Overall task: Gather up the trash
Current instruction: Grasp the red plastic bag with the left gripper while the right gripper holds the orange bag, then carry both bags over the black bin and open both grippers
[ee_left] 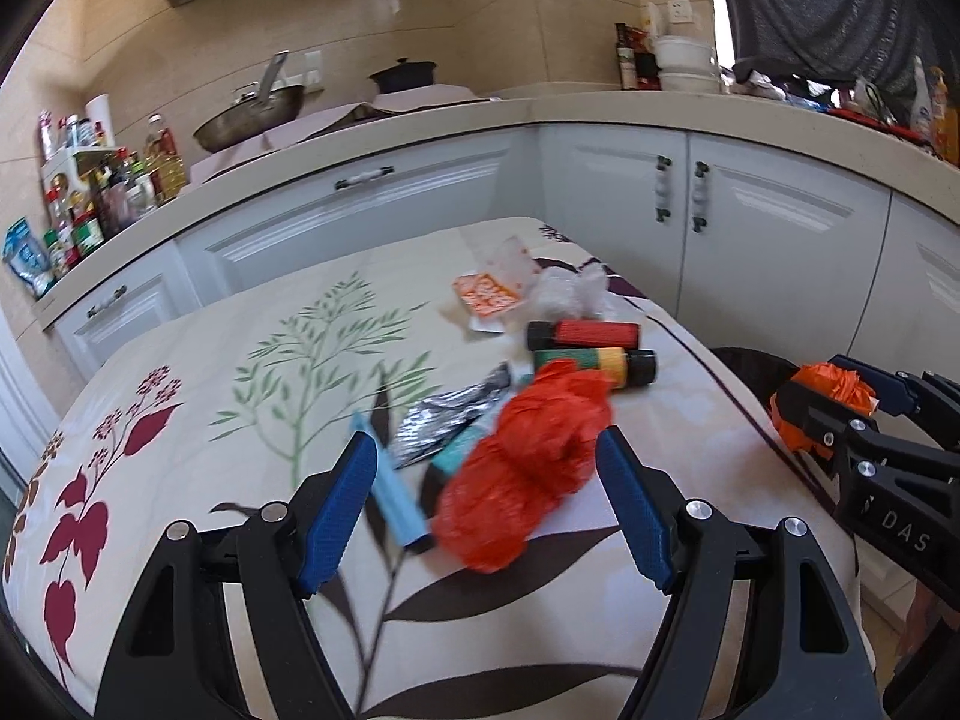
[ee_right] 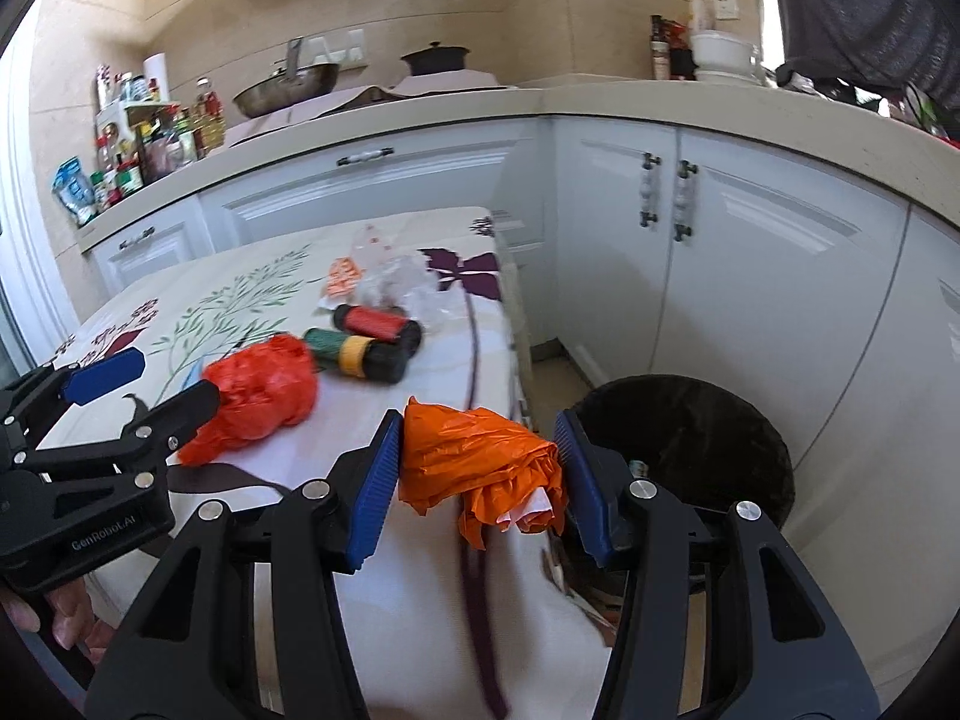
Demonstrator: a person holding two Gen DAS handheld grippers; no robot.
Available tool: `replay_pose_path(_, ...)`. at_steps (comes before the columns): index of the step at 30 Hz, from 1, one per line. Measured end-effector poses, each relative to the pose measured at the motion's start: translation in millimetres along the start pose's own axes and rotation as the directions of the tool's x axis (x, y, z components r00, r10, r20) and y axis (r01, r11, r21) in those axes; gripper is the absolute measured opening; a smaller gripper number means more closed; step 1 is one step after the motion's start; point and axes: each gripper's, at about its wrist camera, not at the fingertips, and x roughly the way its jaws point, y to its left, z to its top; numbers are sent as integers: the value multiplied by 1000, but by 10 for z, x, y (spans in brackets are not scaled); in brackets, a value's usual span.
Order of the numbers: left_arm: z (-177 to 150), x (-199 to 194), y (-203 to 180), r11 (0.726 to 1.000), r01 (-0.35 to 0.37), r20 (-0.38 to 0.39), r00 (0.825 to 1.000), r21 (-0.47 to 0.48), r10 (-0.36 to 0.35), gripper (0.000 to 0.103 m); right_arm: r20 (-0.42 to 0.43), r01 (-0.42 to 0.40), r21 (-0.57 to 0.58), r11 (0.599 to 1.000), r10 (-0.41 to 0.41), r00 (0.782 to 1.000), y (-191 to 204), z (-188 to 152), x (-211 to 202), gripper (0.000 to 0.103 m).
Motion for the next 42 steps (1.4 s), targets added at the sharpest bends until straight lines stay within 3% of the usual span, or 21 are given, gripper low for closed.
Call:
replay_pose_path(11, 48, 218, -210, 999, -7, -29, 1000, 33, 8, 73, -12, 19, 52, 998, -18, 1000, -283, -39, 64, 50)
replay_pose_path(15, 54, 253, -243, 999, 4, -40, 999, 36, -2, 52, -22, 16, 65, 998, -15, 1000, -347, -57, 115, 50)
replay_pose_path(23, 44, 193, -298, 998, -1, -11, 1000, 60, 2, 37, -28, 15, 75, 997, -13, 1000, -427, -72, 166, 50)
replay_pose_path(29, 76, 70, -336, 997, -17, 38, 999, 69, 15, 33, -21, 35, 77, 996, -33, 999, -480, -58, 139, 50)
replay_pose_path(42, 200, -14, -415, 998, 15, 66, 998, 58, -18, 30, -3, 81, 79, 994, -81, 997, -625, -2, 79, 50)
